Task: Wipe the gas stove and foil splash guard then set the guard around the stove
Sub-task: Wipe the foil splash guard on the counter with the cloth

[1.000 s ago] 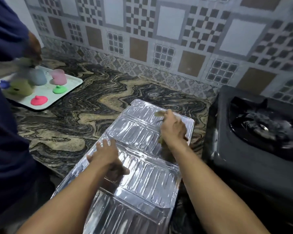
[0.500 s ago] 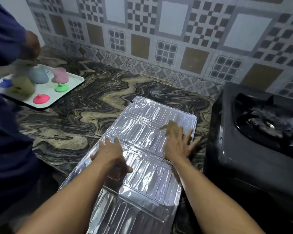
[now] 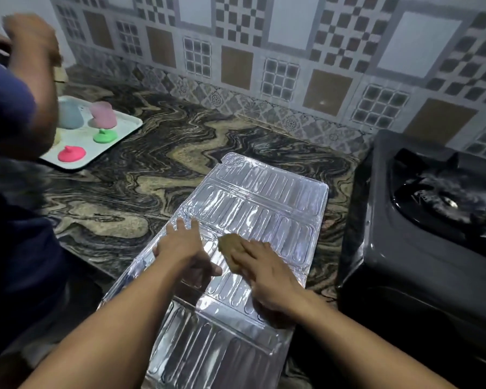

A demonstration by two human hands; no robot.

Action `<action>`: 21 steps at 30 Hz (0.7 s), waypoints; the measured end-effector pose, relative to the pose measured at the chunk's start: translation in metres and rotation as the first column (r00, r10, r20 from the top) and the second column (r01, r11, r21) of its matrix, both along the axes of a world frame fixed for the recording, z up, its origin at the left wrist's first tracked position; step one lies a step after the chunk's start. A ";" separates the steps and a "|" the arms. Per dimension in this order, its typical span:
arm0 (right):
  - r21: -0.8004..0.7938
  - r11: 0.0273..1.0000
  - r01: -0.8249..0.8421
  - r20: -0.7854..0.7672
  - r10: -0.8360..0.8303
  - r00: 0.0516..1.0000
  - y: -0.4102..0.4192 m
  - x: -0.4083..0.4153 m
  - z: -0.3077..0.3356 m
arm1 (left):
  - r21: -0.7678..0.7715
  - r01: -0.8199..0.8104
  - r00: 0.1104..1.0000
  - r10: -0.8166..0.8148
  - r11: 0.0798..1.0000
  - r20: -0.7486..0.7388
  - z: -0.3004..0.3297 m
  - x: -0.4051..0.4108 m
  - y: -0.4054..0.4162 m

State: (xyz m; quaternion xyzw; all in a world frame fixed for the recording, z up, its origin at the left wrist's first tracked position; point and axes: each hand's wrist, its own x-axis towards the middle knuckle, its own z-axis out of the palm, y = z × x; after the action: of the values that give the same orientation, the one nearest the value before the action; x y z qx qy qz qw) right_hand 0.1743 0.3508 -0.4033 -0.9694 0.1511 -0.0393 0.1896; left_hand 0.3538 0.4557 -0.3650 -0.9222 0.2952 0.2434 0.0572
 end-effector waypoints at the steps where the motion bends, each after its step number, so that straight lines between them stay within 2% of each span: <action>1: 0.003 1.000 -0.014 0.009 0.014 1.000 0.001 -0.009 -0.001 | -0.008 0.013 0.999 -0.013 1.000 0.029 0.002 -0.001 0.002; 5: 0.029 0.999 0.017 -0.015 -0.017 1.000 0.005 -0.028 -0.001 | -0.107 0.011 0.993 0.001 0.994 0.116 0.007 -0.011 0.020; 8: -0.002 1.000 0.021 -0.026 -0.021 0.999 0.007 -0.024 -0.003 | -0.371 -0.127 0.969 0.196 0.920 0.154 0.006 -0.013 0.046; 11: -0.021 0.999 0.031 -0.030 -0.031 0.999 0.008 -0.024 -0.005 | -0.496 -0.215 0.896 0.372 0.841 0.243 0.005 -0.007 0.082; 14: -0.025 0.999 0.027 -0.029 -0.028 0.999 0.009 -0.024 -0.005 | -0.500 -0.463 0.811 0.577 0.732 0.093 0.000 -0.002 0.113; 17: -0.022 0.999 0.036 -0.051 -0.037 0.998 0.012 -0.024 -0.003 | -0.468 -0.602 0.749 0.660 0.647 -0.052 -0.006 0.001 0.132; 21: -0.062 0.997 0.047 -0.105 -0.053 0.993 0.020 -0.024 0.010 | -0.398 -0.613 0.785 0.582 0.682 -0.211 -0.002 -0.005 0.145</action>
State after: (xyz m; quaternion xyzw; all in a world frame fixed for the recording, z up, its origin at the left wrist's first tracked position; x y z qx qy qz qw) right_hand 0.1501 0.3706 -0.3936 -0.9712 0.1841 0.0031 0.1515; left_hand 0.3490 0.6009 -0.3668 -0.9464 0.0275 0.2051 -0.2480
